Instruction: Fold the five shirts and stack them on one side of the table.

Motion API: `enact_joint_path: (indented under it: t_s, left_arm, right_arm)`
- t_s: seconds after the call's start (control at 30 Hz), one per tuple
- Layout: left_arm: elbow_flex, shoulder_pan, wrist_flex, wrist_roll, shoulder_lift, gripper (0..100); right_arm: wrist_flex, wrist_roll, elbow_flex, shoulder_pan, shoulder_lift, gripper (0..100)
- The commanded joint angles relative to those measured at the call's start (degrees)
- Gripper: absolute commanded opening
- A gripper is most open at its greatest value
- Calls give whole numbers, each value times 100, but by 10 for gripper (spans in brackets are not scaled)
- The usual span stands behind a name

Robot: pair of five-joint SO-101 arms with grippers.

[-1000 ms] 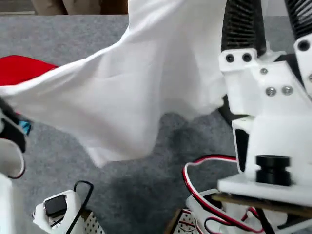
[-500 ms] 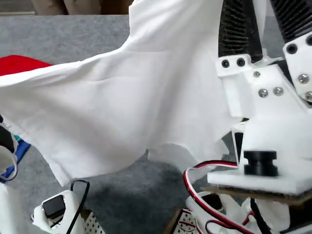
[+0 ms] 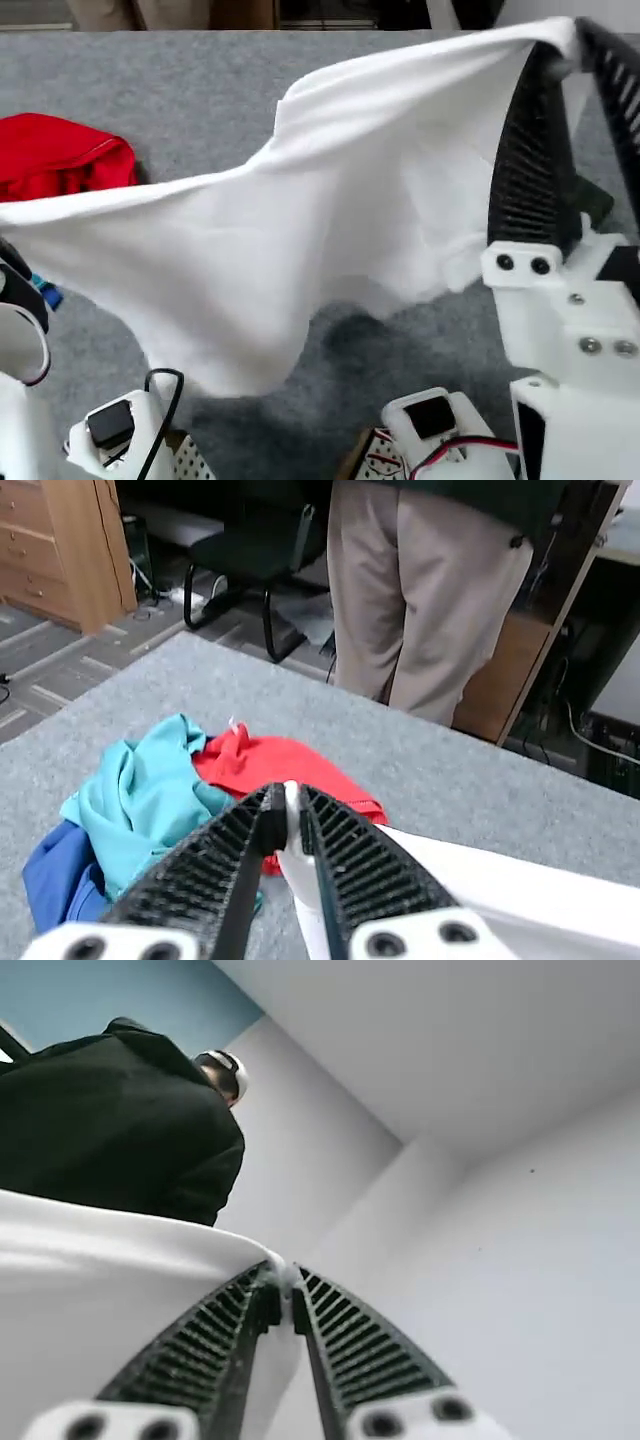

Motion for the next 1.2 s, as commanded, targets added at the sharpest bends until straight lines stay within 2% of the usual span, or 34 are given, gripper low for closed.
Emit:
enact_joint_path:
  t_s: [0.0, 0.17, 0.27, 0.4, 0.5, 0.63, 0.7, 0.73, 0.93, 1.17]
  left_arm:
    - [-132, -44, 105, -35, 4, 19]
    - [457, -35, -220, -18, 66, 19]
    - [1618, -26, -1248, -18, 66, 19]
    - [3578, 360, -3420, -18, 75, 19]
    - [5055, 730, -5442, -18, 75, 19]
    - [6725, 1108, -8237, -44, 127, 19]
    - [7253, 1248, -9196, -70, 312, 19]
    - [7332, 1275, -9407, -105, 479, 19]
    - [6884, 1257, -9424, -299, 1613, 19]
    - [6365, 1116, -9424, -299, 2273, 19]
  right_arm:
    - [18, 70, 277, -22, -66, 5]
    - [-123, 70, 1235, -31, -48, 5]
    - [-1011, 70, 2290, -31, -48, 5]
    - [-2787, 70, 3829, -31, 321, 5]
    - [-4026, 70, 4470, 40, 1068, 5]
    - [-5213, 26, 4233, 303, 2554, 5]
    - [-5530, 26, 3714, 409, 3363, 5]
    - [-5609, 26, 3363, 444, 3767, 5]
    - [-5477, 26, 910, 435, 5859, 5]
    - [-3675, 26, -514, 400, 6747, 5]
